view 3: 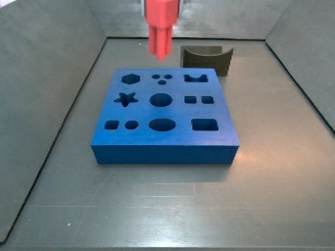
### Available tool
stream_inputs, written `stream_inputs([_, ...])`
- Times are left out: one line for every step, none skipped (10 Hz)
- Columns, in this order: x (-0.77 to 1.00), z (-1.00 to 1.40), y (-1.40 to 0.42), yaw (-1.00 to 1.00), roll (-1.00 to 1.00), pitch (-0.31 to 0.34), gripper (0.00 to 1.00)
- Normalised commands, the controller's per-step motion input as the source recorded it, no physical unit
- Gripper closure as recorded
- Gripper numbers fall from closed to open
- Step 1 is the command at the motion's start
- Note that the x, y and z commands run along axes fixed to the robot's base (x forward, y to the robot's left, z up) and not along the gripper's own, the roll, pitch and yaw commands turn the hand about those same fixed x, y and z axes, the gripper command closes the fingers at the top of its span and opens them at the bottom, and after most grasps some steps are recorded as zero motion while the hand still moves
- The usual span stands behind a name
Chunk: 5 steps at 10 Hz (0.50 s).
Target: Insert the 3 prong object.
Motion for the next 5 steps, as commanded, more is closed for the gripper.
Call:
stream_inputs([0.35,-0.71,0.0,-0.19,0.0,-0.044,1.0])
stream_inputs([0.28,-0.45,0.09,-0.24,0.06,0.019,1.0])
stream_inputs([0.07,-0.32,0.19,-0.36,0.05,0.039,1.0])
stream_inputs([0.0,-0.22,0.2,-0.35,0.0,0.016,1.0])
stream_inputs([-0.01,-0.13,0.17,-0.17,-0.02,0.0,1.0])
